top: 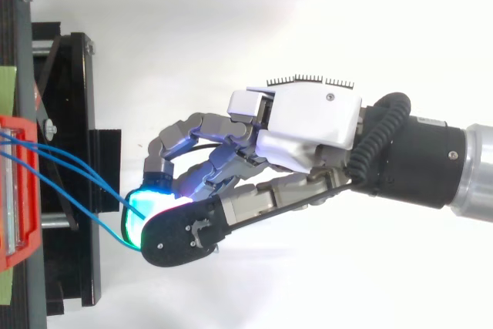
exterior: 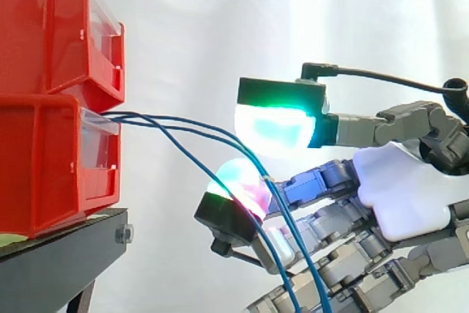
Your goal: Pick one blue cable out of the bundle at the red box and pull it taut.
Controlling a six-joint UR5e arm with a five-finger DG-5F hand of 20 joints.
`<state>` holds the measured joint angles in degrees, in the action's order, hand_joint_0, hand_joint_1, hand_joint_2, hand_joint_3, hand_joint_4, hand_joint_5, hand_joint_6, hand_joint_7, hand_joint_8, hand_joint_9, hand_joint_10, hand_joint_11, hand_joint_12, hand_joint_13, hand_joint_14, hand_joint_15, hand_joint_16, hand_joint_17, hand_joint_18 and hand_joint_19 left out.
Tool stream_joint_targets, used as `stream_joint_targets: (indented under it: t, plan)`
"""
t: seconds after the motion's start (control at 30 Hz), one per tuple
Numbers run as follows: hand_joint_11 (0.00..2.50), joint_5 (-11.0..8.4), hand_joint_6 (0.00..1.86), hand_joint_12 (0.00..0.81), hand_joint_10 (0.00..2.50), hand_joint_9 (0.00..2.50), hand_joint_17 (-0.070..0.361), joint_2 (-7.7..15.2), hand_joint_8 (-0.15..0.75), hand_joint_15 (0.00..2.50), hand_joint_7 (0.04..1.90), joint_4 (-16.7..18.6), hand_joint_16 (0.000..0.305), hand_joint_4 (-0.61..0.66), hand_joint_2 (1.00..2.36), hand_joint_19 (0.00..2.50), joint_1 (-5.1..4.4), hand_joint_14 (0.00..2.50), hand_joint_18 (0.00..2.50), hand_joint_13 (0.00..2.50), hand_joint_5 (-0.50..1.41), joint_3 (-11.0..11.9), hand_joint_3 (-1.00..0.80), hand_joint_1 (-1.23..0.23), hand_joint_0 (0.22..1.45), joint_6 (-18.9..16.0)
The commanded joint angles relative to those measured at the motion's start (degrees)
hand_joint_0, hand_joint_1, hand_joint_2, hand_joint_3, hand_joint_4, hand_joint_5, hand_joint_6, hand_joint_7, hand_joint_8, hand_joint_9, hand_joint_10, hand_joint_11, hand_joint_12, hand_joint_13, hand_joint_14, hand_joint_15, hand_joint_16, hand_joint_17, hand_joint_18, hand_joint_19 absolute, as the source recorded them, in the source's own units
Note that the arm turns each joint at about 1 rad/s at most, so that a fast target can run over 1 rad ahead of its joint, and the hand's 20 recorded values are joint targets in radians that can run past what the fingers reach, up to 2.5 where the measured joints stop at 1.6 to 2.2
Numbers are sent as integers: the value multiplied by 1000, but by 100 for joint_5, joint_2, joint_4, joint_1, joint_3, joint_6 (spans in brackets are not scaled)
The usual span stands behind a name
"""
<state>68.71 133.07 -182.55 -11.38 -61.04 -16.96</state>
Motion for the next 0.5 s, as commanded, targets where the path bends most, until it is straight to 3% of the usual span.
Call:
stream_joint_targets:
  t: [0.0,0.47]
  plan:
    - [797,2,831,405,15,874,122,0,293,185,1036,0,54,88,1013,353,5,6,643,543,-187,4,-300,-730,602,0]
    - [817,2,854,403,15,835,122,0,293,171,971,0,54,48,1015,324,5,5,652,539,-199,-5,-267,-821,650,0]
